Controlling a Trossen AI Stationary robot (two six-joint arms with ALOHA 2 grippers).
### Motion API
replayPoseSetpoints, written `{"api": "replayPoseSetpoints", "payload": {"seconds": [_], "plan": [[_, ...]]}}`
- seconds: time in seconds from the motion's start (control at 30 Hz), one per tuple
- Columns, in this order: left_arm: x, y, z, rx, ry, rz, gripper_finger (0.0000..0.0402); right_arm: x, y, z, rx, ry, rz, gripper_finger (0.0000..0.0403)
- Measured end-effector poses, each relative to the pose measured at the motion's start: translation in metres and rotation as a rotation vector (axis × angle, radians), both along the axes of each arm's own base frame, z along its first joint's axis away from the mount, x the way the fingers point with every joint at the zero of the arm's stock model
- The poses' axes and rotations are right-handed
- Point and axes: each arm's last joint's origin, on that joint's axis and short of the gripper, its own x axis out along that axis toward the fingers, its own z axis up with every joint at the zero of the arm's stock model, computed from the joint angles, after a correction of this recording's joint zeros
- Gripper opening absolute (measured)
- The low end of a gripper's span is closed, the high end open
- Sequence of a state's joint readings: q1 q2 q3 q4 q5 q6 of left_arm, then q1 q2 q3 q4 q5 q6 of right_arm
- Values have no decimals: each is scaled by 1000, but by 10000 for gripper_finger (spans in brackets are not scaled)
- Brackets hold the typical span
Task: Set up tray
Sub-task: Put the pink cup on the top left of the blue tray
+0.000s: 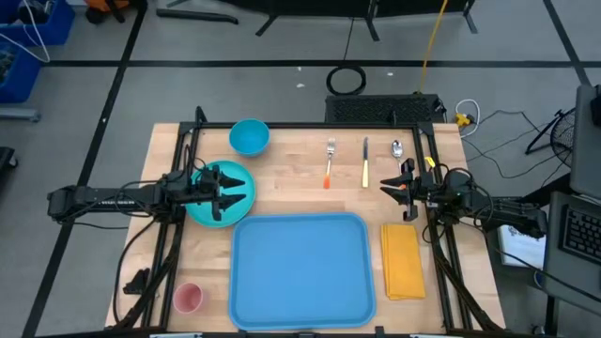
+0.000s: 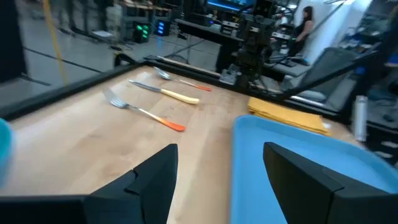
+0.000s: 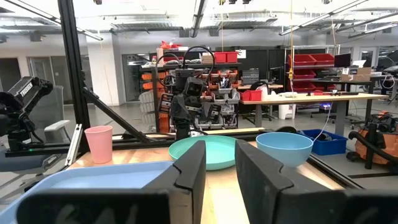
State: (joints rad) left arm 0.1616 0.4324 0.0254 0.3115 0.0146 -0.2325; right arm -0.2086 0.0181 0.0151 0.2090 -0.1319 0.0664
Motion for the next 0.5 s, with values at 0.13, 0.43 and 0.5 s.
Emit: {"api": "replayPoseSetpoints", "payload": {"seconds": [0.13,0.43,0.5], "plan": [[0,2,2,68,-7,76,241,0,0,0,0,0,0,77],[-1,7,11,36,-102,234,241,0,0,0,-1,-1,0,77],[-1,7,15,10,-144,239,241,0,0,1,-24,-8,-5,77]]}}
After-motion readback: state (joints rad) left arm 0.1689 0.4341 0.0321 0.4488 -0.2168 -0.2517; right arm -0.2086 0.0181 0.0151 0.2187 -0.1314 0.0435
